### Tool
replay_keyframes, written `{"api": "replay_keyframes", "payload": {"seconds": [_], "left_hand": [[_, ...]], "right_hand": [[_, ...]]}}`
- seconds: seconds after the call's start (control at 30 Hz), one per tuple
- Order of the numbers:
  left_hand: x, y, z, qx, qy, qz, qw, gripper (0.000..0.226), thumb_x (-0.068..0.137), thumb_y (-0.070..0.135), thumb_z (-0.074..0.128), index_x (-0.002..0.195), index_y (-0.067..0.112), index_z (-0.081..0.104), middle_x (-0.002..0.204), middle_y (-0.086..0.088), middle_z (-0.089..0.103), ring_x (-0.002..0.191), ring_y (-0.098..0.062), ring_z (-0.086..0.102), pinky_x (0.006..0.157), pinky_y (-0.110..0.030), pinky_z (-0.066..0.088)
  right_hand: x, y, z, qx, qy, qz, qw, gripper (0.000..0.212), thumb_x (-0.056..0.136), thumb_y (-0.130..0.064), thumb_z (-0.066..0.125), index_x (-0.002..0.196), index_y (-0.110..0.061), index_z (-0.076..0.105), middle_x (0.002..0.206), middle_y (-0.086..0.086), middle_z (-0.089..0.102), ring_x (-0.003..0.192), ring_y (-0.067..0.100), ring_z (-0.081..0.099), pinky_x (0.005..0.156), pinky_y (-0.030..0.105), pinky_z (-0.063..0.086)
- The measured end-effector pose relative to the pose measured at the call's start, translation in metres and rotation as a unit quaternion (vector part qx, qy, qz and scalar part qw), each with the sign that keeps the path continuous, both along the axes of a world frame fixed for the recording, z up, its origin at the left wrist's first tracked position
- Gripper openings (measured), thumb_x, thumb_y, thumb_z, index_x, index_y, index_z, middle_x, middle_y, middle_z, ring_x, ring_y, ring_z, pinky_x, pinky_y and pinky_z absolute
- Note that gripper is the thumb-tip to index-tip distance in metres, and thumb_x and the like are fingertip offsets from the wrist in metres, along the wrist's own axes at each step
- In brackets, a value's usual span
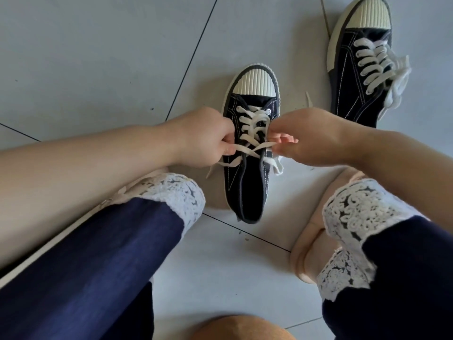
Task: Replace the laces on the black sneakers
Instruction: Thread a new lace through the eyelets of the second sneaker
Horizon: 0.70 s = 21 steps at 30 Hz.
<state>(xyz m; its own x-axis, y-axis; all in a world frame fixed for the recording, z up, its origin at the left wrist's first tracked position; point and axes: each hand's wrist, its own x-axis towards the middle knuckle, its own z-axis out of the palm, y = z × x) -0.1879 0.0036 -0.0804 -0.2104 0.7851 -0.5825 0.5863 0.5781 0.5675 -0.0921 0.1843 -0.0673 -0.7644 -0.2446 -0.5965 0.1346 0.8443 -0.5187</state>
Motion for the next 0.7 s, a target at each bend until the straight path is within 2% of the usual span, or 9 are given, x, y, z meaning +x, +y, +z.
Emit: {"api": "replay_keyframes", "payload": {"seconds": [0.07, 0.1, 0.2, 0.27, 0.33, 0.43, 0.5, 0.63, 0.7], "left_hand": [[0.002, -0.006, 0.001, 0.045, -0.043, 0.067, 0.996, 0.014, 0.083, 0.02, 0.062, 0.072, 0.025, 0.056, 0.069, 0.016, 0.05, 0.067, -0.002, 0.048, 0.06, -0.012, 0.031], [0.005, -0.009, 0.002, 0.068, -0.075, 0.109, 0.989, 0.011, 0.08, 0.015, 0.066, 0.074, 0.022, 0.06, 0.072, 0.016, 0.052, 0.068, 0.003, 0.05, 0.062, -0.005, 0.033], [0.011, -0.015, 0.0, 0.088, -0.164, 0.2, 0.962, 0.023, 0.074, 0.001, 0.07, 0.079, 0.022, 0.063, 0.078, 0.013, 0.058, 0.07, 0.005, 0.056, 0.071, -0.006, 0.042], [0.015, -0.015, -0.004, 0.086, -0.147, 0.181, 0.969, 0.022, 0.073, -0.001, 0.071, 0.084, 0.018, 0.067, 0.083, 0.01, 0.059, 0.075, -0.002, 0.056, 0.074, -0.01, 0.042], [0.014, -0.014, -0.007, 0.095, -0.104, 0.157, 0.977, 0.015, 0.074, 0.002, 0.071, 0.085, 0.011, 0.071, 0.085, 0.006, 0.061, 0.079, -0.006, 0.055, 0.076, -0.009, 0.039], [0.01, -0.012, -0.007, 0.097, -0.067, 0.141, 0.983, 0.008, 0.076, 0.007, 0.07, 0.083, 0.009, 0.073, 0.073, 0.014, 0.057, 0.071, 0.002, 0.052, 0.069, -0.003, 0.035], [0.008, -0.009, -0.005, 0.098, -0.049, 0.125, 0.986, 0.006, 0.077, 0.008, 0.069, 0.081, 0.008, 0.073, 0.068, 0.022, 0.052, 0.067, 0.007, 0.049, 0.064, 0.0, 0.033], [0.003, -0.004, 0.0, 0.115, -0.025, 0.119, 0.986, 0.005, 0.079, 0.01, 0.068, 0.078, 0.007, 0.071, 0.064, 0.025, 0.047, 0.063, 0.008, 0.048, 0.063, 0.001, 0.03], [0.003, -0.002, 0.001, 0.113, -0.023, 0.112, 0.987, 0.006, 0.079, 0.011, 0.068, 0.078, 0.007, 0.071, 0.063, 0.023, 0.047, 0.064, 0.006, 0.046, 0.063, -0.001, 0.031]], "right_hand": [[0.008, 0.002, -0.003, -0.084, -0.004, -0.115, 0.99, 0.01, 0.082, -0.024, 0.061, 0.075, -0.03, 0.056, 0.072, -0.014, 0.059, 0.072, 0.001, 0.055, 0.06, 0.007, 0.039], [0.014, 0.002, -0.004, -0.155, -0.023, -0.195, 0.968, 0.016, 0.08, -0.019, 0.065, 0.073, -0.031, 0.058, 0.071, -0.016, 0.063, 0.07, -0.003, 0.057, 0.062, 0.005, 0.041], [0.031, -0.005, -0.015, -0.302, -0.074, -0.334, 0.89, 0.024, 0.078, -0.002, 0.068, 0.081, -0.026, 0.062, 0.079, -0.01, 0.067, 0.076, 0.005, 0.063, 0.076, 0.019, 0.051], [0.037, -0.012, -0.022, -0.309, -0.07, -0.367, 0.874, 0.023, 0.078, -0.001, 0.069, 0.08, -0.024, 0.064, 0.075, -0.007, 0.068, 0.072, 0.008, 0.063, 0.076, 0.024, 0.051], [0.036, -0.014, -0.024, -0.289, -0.049, -0.385, 0.875, 0.018, 0.078, -0.008, 0.07, 0.075, -0.025, 0.065, 0.069, -0.009, 0.068, 0.068, 0.004, 0.063, 0.074, 0.019, 0.049], [0.031, -0.006, -0.022, -0.257, -0.029, -0.347, 0.901, 0.016, 0.083, -0.013, 0.067, 0.074, -0.026, 0.065, 0.069, -0.013, 0.068, 0.068, 0.0, 0.062, 0.071, 0.011, 0.048], [0.029, -0.002, -0.02, -0.294, -0.045, -0.355, 0.886, 0.014, 0.085, -0.012, 0.063, 0.075, -0.022, 0.065, 0.069, -0.009, 0.068, 0.07, 0.003, 0.062, 0.071, 0.013, 0.048], [0.029, -0.002, -0.022, -0.453, -0.08, -0.462, 0.758, 0.009, 0.079, -0.013, 0.055, 0.074, -0.014, 0.062, 0.068, -0.002, 0.066, 0.066, 0.012, 0.059, 0.065, 0.02, 0.048], [0.029, -0.003, -0.025, -0.483, -0.087, -0.48, 0.727, 0.009, 0.08, -0.01, 0.054, 0.074, -0.012, 0.06, 0.067, -0.001, 0.065, 0.06, 0.012, 0.057, 0.062, 0.021, 0.047]]}}
